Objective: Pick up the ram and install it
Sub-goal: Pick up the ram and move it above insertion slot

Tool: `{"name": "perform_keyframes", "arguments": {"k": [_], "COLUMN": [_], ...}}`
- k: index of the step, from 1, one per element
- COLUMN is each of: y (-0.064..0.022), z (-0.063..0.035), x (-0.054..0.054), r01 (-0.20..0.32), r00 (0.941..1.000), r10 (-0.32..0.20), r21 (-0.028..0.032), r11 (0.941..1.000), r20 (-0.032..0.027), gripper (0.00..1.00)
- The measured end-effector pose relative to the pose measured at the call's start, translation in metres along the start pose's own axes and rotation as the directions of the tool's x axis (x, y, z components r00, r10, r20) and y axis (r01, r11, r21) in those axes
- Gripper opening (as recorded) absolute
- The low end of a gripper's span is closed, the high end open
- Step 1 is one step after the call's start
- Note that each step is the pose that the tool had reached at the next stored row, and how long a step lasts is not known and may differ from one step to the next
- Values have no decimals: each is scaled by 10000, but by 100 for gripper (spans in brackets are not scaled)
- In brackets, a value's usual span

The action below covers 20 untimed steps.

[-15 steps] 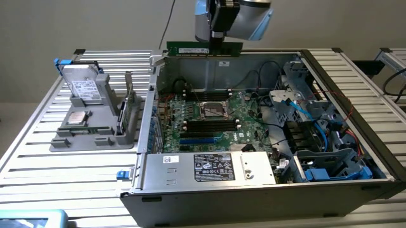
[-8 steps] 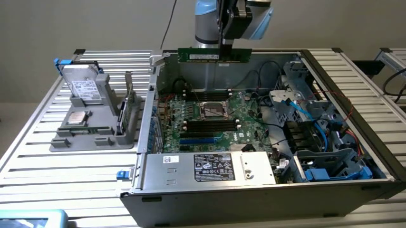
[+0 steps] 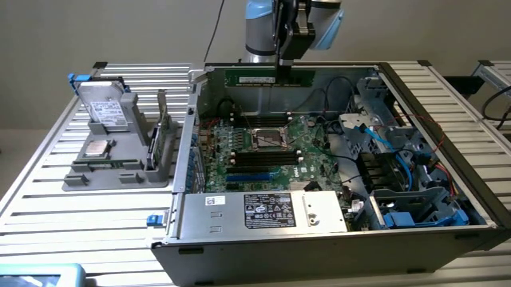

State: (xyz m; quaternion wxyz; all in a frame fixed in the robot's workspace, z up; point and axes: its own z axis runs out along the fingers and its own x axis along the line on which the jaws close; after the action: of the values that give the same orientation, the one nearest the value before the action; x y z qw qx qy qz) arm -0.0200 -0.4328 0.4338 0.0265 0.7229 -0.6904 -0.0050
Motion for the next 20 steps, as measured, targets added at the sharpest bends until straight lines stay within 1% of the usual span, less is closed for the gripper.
{"name": "perform_keyframes", "arguments": {"k": [12, 14, 17, 20], "y": [-11, -15, -22, -27], "z": [216, 252, 300, 352], "x": [-25, -70, -168, -217], "r01": [-1, -2, -1, -1], "r00": [10000, 10000, 10000, 10000], "r10": [1, 2, 1, 1], "r21": [-1, 0, 0, 0], "r11": [10000, 10000, 10000, 10000], "r20": [-2, 1, 0, 0], "gripper": [13, 13, 13, 13]}}
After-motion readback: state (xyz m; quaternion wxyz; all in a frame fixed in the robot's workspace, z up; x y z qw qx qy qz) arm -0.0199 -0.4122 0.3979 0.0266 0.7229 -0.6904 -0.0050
